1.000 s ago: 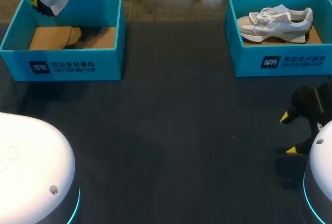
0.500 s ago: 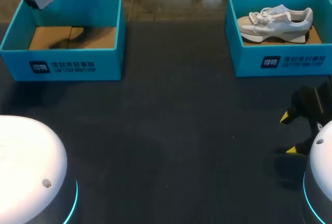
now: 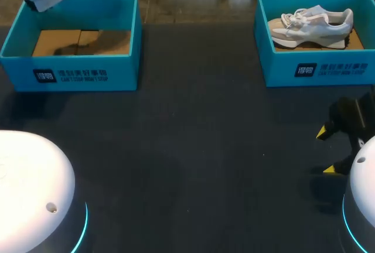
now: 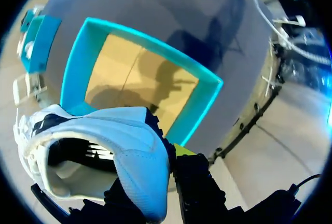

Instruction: Take the shoe out of the shoebox, open the shoe tongue, remove and reinsert the insole, then place the shoe into the shoebox

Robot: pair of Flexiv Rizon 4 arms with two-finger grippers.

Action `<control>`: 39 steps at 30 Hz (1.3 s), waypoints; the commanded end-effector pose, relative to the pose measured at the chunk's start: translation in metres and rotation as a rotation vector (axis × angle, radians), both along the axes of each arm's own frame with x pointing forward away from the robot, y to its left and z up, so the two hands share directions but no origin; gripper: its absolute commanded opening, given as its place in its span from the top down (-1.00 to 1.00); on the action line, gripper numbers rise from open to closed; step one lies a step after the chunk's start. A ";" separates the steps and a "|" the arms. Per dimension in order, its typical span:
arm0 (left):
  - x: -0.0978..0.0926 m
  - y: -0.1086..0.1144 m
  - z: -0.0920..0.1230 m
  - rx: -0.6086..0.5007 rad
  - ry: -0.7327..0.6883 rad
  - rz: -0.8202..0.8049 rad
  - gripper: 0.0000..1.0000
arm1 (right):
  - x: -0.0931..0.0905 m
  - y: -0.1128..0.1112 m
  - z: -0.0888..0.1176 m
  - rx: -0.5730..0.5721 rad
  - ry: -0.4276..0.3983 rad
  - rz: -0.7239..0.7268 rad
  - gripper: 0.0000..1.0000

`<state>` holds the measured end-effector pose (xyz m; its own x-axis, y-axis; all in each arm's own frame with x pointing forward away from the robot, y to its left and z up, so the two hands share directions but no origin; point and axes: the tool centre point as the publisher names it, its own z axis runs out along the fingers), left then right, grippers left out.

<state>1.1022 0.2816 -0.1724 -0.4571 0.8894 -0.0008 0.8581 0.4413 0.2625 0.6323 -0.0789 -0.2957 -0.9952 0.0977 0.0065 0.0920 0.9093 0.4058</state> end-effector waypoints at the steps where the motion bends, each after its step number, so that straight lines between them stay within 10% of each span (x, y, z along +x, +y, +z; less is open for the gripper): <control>1: 0.014 0.024 -0.003 -0.041 0.090 -0.207 1.00 | -0.001 0.000 0.000 -0.002 -0.002 -0.001 -1.00; 19: 0.019 0.034 -0.003 -0.111 0.087 -0.333 1.00 | -0.001 0.000 0.000 -0.002 -0.002 -0.001 -1.00; 39: 0.024 0.046 -0.057 -0.016 0.244 -0.491 1.00 | -0.001 0.000 0.000 -0.002 -0.002 -0.001 -1.00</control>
